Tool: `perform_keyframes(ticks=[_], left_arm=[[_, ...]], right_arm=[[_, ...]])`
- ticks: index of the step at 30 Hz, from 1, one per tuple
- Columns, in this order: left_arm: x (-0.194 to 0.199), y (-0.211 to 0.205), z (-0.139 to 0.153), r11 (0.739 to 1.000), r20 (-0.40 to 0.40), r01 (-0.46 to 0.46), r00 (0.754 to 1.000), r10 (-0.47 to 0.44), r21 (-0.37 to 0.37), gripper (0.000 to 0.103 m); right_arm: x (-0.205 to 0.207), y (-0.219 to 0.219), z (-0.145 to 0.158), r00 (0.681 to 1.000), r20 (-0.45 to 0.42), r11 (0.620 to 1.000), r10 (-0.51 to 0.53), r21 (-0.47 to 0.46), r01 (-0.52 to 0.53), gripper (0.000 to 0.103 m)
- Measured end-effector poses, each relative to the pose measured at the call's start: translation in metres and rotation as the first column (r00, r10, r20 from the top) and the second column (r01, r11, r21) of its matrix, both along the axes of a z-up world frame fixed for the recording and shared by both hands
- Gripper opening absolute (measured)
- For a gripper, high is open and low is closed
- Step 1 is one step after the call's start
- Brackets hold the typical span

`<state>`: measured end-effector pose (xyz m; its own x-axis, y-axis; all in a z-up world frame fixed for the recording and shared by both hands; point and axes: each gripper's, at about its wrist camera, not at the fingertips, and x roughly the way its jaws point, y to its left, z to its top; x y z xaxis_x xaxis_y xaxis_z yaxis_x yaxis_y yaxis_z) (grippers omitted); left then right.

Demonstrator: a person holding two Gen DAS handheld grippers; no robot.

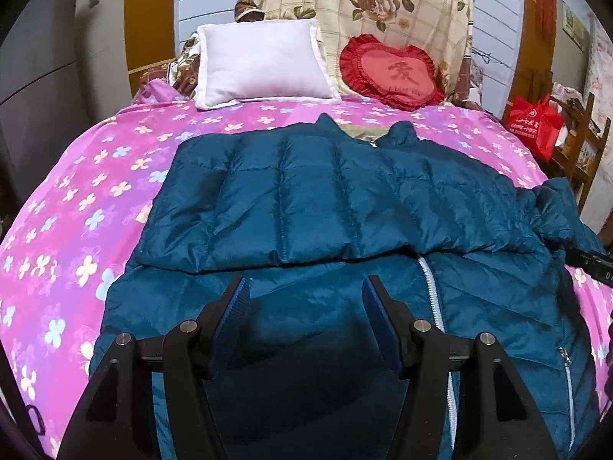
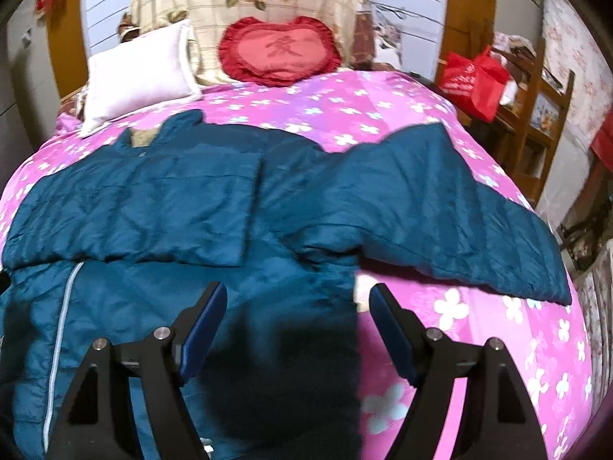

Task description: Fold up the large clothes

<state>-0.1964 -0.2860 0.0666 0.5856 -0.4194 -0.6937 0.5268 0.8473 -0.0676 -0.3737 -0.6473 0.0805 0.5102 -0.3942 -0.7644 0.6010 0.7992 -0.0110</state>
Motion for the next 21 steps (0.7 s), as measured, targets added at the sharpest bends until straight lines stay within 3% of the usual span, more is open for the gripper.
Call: perform_keyframes(ticks=[6, 21], left_arm=[[0.006, 0.005, -0.001, 0.999, -0.022, -0.014, 1.000, 0.014, -0.030, 0.043], [0.005, -0.003, -0.009, 1.000, -0.024, 0.010, 1.000, -0.010, 0.001, 0.043]], right_arm=[[-0.012, -0.039, -0.004, 0.997, 0.004, 0.997, -0.080, -0.001, 0.080, 0.080], [-0.044, -0.104, 0.013, 0.977, -0.012, 0.976, -0.212, -0.062, 0.211, 0.080]])
